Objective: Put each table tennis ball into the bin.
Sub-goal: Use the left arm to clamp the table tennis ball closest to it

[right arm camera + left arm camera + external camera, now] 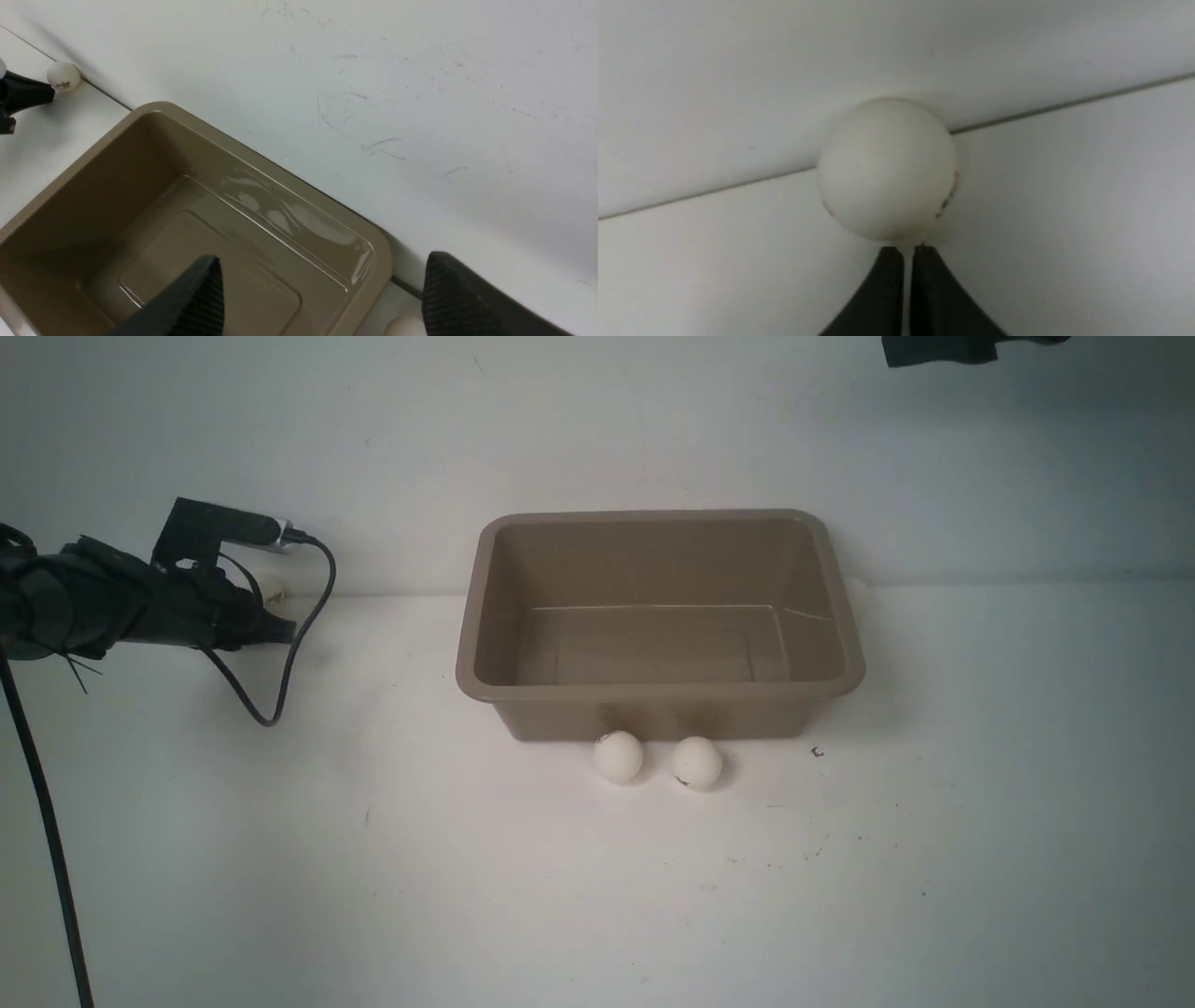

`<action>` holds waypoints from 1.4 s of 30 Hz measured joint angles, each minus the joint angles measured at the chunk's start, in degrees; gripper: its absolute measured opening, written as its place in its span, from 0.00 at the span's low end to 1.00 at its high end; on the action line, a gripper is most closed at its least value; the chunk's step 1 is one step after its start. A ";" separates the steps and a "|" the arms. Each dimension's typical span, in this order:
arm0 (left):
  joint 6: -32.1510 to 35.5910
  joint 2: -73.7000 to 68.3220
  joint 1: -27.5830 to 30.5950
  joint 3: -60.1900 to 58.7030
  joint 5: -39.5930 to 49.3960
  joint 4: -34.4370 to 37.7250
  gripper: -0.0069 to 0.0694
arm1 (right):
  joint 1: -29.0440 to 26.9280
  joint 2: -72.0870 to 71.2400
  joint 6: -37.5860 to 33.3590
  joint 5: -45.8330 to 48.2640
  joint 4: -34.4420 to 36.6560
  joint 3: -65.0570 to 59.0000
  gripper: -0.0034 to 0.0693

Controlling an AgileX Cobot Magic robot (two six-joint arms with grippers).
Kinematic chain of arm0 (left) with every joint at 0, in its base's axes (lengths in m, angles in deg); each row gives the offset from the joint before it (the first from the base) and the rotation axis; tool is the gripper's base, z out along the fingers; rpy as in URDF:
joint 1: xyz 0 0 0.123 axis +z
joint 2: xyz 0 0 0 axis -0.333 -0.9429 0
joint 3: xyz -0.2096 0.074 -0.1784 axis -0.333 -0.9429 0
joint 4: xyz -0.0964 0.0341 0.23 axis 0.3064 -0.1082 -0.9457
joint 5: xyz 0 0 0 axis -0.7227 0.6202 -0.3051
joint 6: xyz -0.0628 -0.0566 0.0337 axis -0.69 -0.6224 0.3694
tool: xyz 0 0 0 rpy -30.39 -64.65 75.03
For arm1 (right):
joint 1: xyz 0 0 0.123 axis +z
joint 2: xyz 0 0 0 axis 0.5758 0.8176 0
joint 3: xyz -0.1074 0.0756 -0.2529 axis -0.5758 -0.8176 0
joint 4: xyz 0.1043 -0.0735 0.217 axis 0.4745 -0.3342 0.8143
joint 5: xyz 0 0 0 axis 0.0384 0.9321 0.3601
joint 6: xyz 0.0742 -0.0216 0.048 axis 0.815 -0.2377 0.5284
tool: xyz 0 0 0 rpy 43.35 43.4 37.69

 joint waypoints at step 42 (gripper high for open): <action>-1.99 14.60 -0.03 0.05 20.27 -8.57 0.69 | 0.00 0.00 -2.79 -2.07 2.63 0.00 0.75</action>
